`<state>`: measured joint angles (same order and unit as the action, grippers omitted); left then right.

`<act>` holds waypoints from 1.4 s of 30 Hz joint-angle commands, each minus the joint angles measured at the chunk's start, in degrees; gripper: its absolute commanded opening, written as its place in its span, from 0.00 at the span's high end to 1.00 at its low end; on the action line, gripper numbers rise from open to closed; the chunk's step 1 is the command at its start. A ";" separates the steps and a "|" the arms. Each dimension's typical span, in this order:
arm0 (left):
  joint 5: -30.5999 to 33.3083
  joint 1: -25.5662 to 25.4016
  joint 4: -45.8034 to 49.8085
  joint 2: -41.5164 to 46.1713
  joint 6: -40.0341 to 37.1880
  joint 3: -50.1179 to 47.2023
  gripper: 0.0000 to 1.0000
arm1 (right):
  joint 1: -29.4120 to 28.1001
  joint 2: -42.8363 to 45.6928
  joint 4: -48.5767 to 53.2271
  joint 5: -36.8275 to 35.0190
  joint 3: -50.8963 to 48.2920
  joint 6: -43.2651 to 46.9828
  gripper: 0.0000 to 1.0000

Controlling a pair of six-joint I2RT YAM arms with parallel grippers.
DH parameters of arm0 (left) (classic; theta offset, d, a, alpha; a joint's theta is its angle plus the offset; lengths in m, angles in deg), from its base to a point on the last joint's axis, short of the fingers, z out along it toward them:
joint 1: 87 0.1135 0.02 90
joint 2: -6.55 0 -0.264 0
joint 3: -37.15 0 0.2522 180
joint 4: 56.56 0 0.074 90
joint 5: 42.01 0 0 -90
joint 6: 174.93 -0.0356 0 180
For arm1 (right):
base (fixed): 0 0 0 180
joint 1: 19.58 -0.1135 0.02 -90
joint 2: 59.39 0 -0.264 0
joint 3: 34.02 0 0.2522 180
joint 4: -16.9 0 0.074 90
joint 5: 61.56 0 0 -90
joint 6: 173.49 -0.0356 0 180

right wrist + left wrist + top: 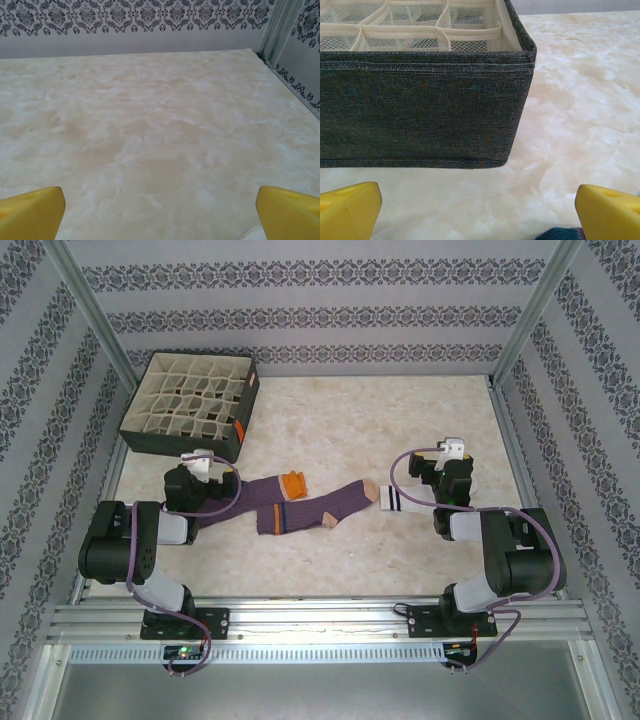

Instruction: Roll the socks

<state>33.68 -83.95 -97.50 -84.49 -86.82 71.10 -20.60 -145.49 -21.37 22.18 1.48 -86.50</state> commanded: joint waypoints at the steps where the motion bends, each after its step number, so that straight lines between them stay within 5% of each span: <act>1: 0.68 -0.41 -1.11 -0.10 0.40 1.08 0.01 | -0.39 -0.41 -0.44 -0.77 -0.29 0.46 0.02; 16: 4.09 -0.37 -2.03 0.27 1.89 0.58 0.01 | -0.30 -0.29 -0.62 -0.51 -0.34 0.27 0.02; 20: 7.25 -0.41 -3.55 5.60 2.90 -2.82 0.01 | -0.77 3.90 7.41 -0.37 2.48 1.21 0.02; 25: 4.66 -0.41 18.99 18.00 3.82 1.67 0.02 | -3.70 10.78 26.88 -3.76 9.54 0.52 0.02; 32: -5.97 -0.48 51.33 24.26 8.56 12.94 0.25 | -14.98 12.30 51.60 -7.32 21.19 -4.33 0.09; 38: -12.59 -3.42 68.55 25.09 15.54 16.88 0.42 | -23.56 10.76 62.13 4.66 23.97 -17.32 0.37; 42: -10.59 -11.80 73.57 25.53 16.26 17.05 0.51 | -28.05 6.68 64.47 9.35 22.03 -26.17 0.53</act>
<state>24.59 -91.67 -34.07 -59.93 -73.45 86.94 -46.47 -136.27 36.66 26.48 24.36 -103.63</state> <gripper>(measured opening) 0.499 0.487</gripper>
